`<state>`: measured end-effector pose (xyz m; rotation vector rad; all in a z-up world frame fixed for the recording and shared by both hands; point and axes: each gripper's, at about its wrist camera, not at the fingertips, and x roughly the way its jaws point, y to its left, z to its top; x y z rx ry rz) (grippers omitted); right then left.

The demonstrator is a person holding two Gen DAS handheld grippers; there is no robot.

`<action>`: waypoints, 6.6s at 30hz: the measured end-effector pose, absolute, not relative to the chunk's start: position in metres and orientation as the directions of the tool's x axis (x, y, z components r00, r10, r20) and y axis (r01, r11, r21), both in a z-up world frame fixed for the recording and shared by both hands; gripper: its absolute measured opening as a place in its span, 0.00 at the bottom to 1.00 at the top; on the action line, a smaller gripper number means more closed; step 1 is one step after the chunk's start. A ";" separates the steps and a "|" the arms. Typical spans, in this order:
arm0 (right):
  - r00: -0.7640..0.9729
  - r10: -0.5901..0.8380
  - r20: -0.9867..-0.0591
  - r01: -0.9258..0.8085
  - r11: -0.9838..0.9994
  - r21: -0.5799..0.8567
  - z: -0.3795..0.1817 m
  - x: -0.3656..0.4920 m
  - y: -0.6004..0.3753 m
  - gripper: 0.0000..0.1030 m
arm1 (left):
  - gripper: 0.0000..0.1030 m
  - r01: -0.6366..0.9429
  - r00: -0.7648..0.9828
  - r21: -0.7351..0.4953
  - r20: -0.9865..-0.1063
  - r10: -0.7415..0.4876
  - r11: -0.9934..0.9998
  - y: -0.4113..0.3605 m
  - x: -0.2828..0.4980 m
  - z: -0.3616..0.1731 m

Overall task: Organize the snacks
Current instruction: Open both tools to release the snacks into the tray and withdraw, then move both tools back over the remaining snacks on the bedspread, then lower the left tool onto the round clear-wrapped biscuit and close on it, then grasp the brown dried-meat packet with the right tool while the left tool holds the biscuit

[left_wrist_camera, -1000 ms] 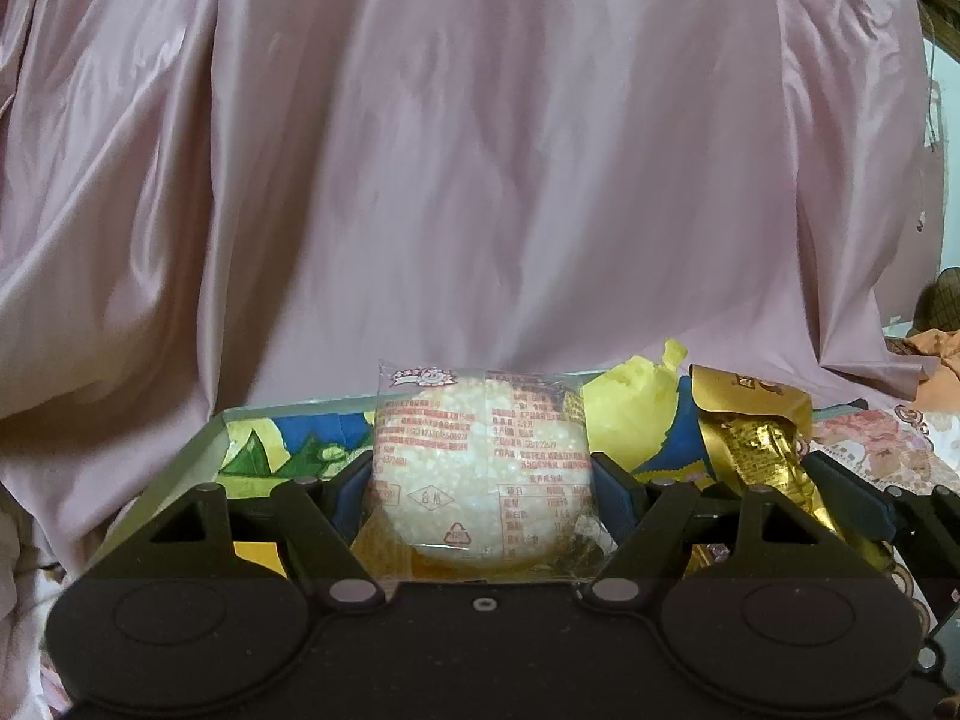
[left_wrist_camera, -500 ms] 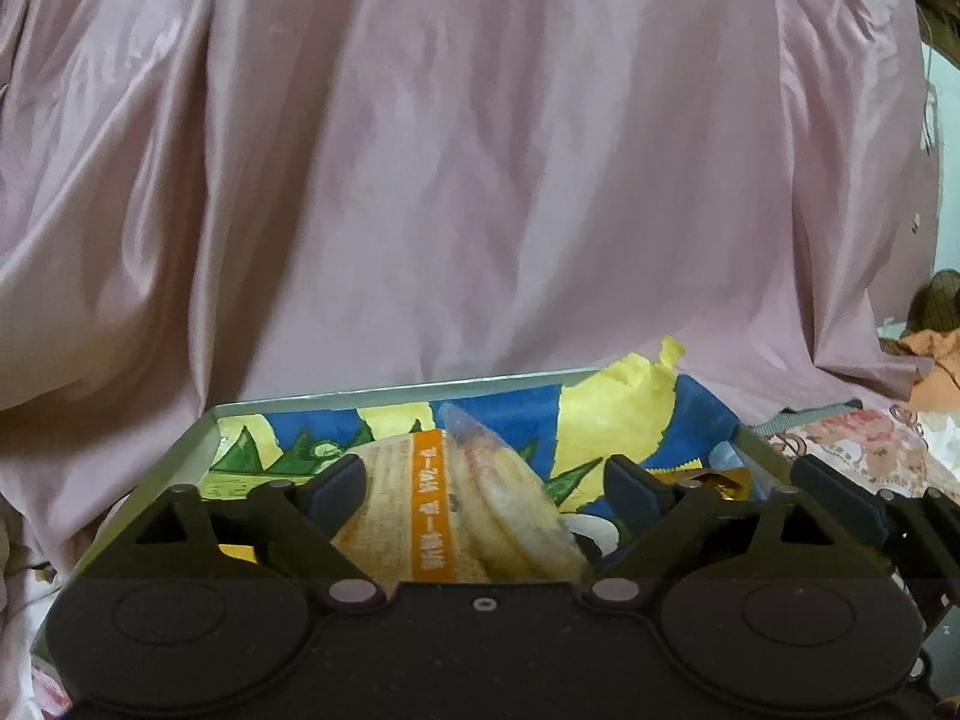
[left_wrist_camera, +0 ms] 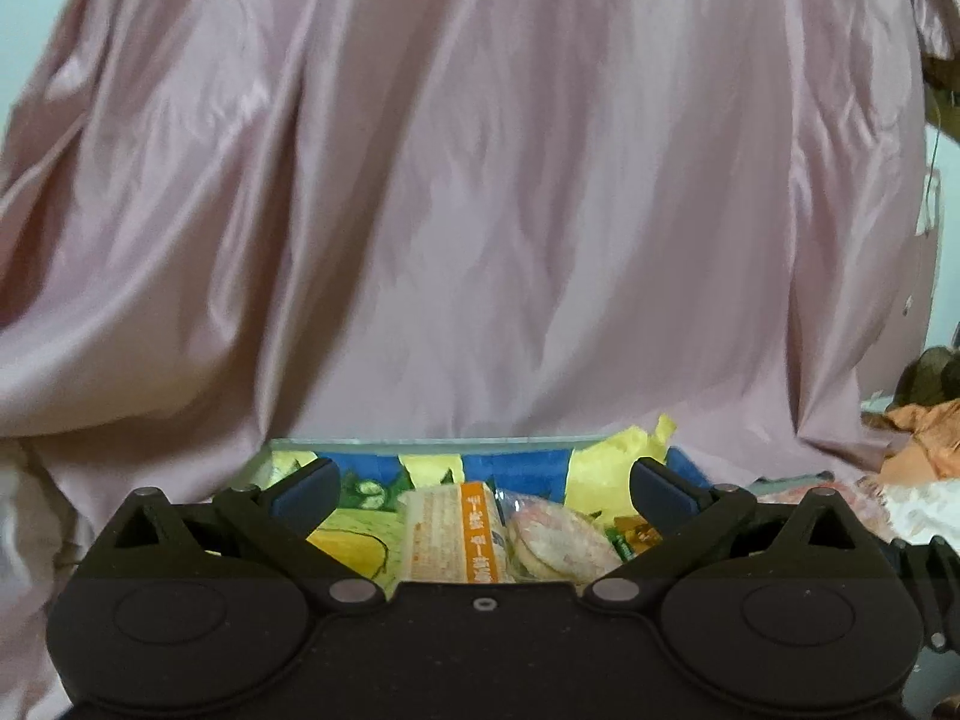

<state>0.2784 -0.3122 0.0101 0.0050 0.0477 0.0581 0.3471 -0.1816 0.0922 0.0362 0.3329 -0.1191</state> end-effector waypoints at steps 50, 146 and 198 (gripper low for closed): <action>0.941 -0.027 -0.337 0.024 1.000 -0.013 -0.011 0.008 -0.222 1.00 | 0.99 0.104 0.904 -0.095 -0.406 -0.134 0.990 -0.006 0.062 0.019; 0.827 0.151 -0.542 -0.173 0.985 0.010 -0.076 0.157 -0.186 0.60 | 0.64 0.098 0.786 -0.343 -0.549 -0.284 0.934 0.016 0.238 -0.061; 0.781 0.197 -0.593 -0.267 0.963 -0.032 -0.073 0.136 -0.173 0.58 | 0.65 0.098 0.767 -0.191 -0.611 -0.197 0.977 0.000 0.160 -0.069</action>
